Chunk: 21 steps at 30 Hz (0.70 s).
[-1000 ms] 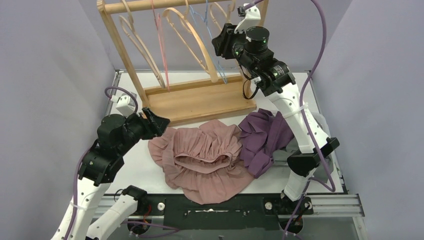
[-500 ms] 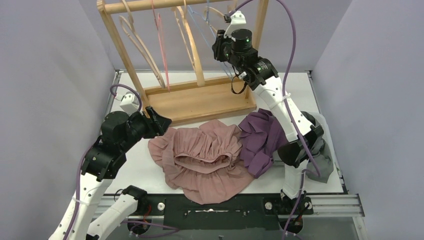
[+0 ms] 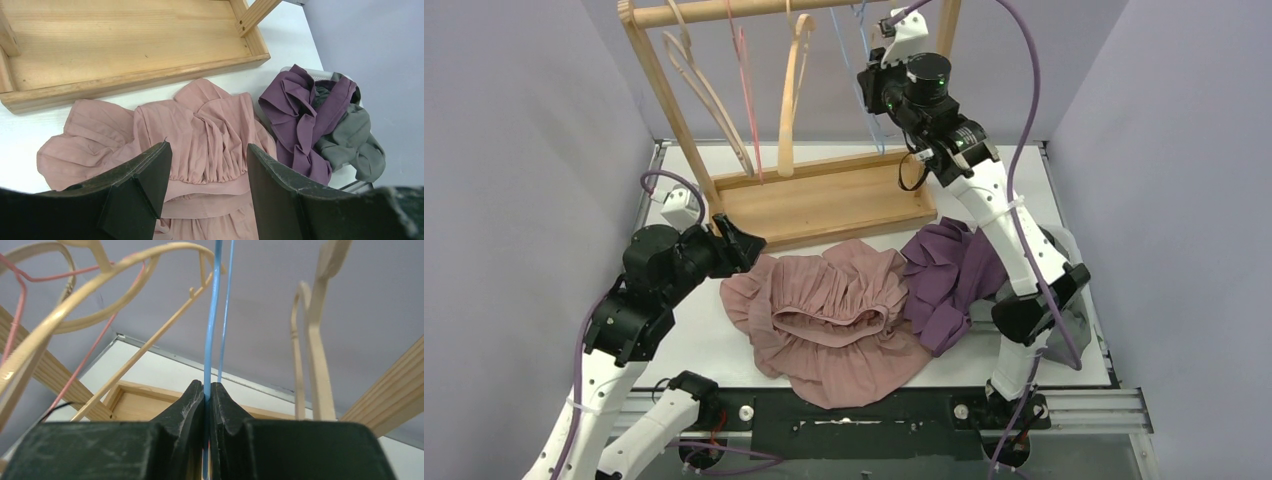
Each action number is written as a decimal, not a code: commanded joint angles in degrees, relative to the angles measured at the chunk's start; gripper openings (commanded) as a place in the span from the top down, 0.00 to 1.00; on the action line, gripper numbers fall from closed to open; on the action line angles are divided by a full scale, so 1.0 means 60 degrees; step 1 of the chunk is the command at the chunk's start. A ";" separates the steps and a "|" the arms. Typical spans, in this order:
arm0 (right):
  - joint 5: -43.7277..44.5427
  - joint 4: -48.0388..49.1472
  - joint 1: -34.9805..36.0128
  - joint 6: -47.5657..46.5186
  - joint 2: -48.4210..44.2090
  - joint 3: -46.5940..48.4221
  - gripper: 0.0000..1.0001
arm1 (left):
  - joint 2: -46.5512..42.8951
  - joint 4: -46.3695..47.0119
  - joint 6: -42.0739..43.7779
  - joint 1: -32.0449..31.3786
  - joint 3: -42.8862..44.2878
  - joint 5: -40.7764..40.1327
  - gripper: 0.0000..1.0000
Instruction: Place the skirt on the hanger
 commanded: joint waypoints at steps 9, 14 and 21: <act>-0.0260 0.1178 0.1022 -0.0808 -0.4046 -0.4472 1.00 | -0.0544 0.0577 0.0204 0.0029 0.0248 -0.0043 0.42; -0.0499 0.0327 0.1611 -0.0258 -0.6088 -0.6629 1.00 | -0.0928 0.0685 0.0714 0.0027 0.0376 0.0220 0.37; -0.1118 -0.1141 0.2366 0.0744 -0.8439 -0.9116 1.00 | -0.1349 0.0844 0.1674 0.0029 0.0760 0.1053 0.14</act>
